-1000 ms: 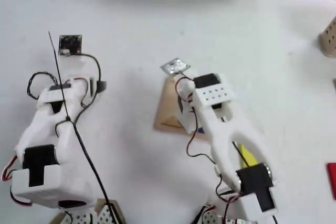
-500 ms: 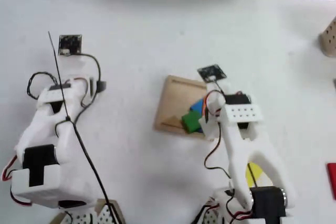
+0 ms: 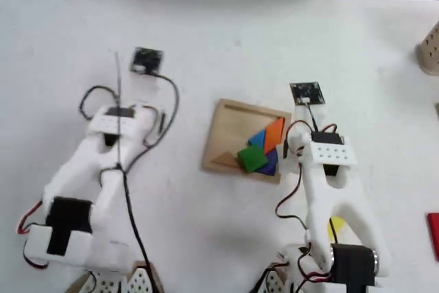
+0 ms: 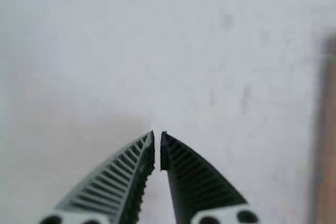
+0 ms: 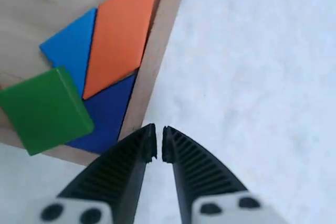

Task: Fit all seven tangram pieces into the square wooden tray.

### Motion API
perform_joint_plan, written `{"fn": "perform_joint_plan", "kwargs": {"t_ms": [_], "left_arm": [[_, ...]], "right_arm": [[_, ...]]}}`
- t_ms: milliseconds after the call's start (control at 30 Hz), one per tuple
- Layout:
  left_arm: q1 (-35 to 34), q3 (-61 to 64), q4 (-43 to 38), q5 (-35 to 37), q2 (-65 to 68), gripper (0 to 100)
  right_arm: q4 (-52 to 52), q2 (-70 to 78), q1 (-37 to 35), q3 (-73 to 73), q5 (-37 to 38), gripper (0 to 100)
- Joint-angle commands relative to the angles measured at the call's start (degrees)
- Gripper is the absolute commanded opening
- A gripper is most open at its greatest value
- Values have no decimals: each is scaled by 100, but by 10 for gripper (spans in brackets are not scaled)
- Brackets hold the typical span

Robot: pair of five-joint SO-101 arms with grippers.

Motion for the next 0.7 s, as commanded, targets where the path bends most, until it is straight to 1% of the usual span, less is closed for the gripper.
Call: {"fn": "perform_joint_plan", "kwargs": {"t_ms": [0,100,167,367,533,600,667], "left_arm": [[1253,-791,413,888,-699,20],[1991,-1248,782,941,-725,23],[2343,-1363,818,941,-593,23],[3160,-1336,246,941,40,22],[3899,-1336,-273,941,251,22],[4075,-1319,-404,941,268,22],[4084,-1125,-607,941,268,22]], "right_arm": [[-84,-189,92,-70,-62,18],[-84,-189,110,-70,-53,18],[-145,-180,110,-79,-53,18],[-136,-171,110,-62,-53,18],[-163,-171,75,-70,-88,19],[-163,-171,101,-70,-88,19],[-145,-171,110,-70,-88,19]]}}
